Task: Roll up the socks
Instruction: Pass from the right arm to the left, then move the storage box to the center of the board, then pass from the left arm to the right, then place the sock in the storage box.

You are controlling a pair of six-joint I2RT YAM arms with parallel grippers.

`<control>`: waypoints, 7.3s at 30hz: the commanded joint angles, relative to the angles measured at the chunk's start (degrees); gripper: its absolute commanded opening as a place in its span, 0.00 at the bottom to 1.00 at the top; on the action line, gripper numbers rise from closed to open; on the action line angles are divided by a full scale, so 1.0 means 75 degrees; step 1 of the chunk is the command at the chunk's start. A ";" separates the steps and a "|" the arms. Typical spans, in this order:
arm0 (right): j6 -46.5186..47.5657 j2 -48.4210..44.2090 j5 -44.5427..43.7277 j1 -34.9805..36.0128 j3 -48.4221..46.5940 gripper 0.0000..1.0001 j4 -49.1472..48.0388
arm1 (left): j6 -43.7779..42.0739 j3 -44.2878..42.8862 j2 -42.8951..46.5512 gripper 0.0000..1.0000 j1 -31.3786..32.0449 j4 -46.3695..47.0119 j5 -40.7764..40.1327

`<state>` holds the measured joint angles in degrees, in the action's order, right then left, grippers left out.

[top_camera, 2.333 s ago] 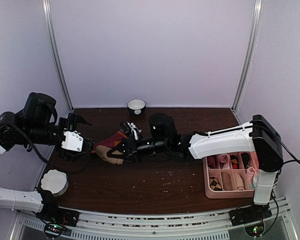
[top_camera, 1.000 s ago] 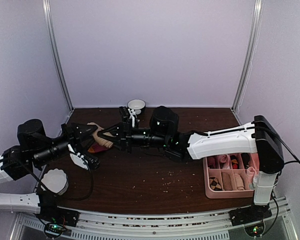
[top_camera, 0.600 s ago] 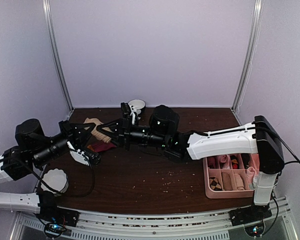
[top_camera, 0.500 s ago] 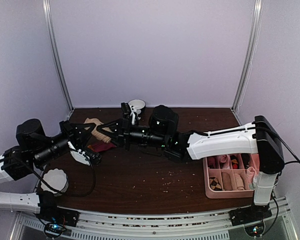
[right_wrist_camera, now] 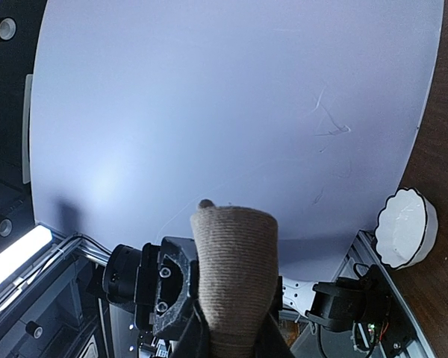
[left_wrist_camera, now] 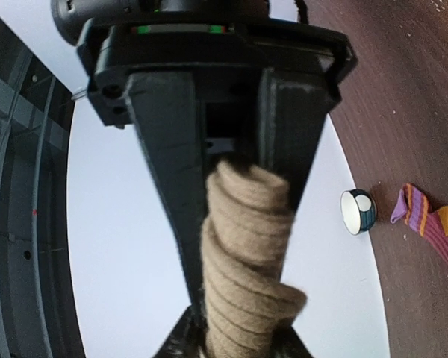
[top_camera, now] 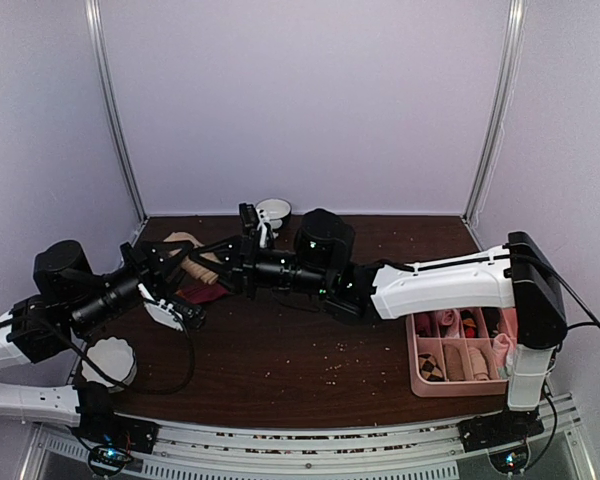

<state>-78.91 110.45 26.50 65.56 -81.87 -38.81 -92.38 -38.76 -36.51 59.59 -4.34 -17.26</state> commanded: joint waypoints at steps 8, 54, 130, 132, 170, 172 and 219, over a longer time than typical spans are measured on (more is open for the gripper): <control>-0.0141 0.0051 -0.0080 0.0087 0.0122 0.04 -0.0299 | 0.0257 -0.0267 -0.0079 0.00 0.0065 0.0601 -0.0109; 0.3938 -0.5080 -0.5788 -0.2159 0.3237 1.00 1.2037 | 0.0157 -0.0111 0.0583 0.00 0.0059 -0.0229 0.0258; 0.3636 -0.1477 0.2529 0.0090 0.0186 0.72 0.2681 | -0.2125 0.0961 0.1484 0.00 0.0059 0.0672 0.2044; 0.3631 -0.1310 0.2537 0.0128 0.0027 0.72 0.2739 | -0.2171 0.0928 0.1484 0.00 0.0065 0.0666 0.2052; 0.0092 -0.0883 0.1191 -0.0174 0.1736 0.00 -0.1573 | -0.2312 0.0847 0.0734 0.46 0.0060 0.0913 0.0772; 0.0816 -0.1372 0.1245 -0.0437 0.1865 0.00 -0.0044 | -0.2143 0.0864 0.0630 0.96 0.0064 0.0596 0.0552; 0.8100 -0.0284 -0.4596 -0.4934 -0.1386 0.00 1.4629 | 0.4297 -0.1486 -0.2770 0.98 -0.2016 -0.5822 0.0959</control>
<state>-19.53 105.62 -7.90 29.45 -89.27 70.04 -60.90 -50.98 -58.17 44.71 -49.65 -11.25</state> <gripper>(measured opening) 0.095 0.978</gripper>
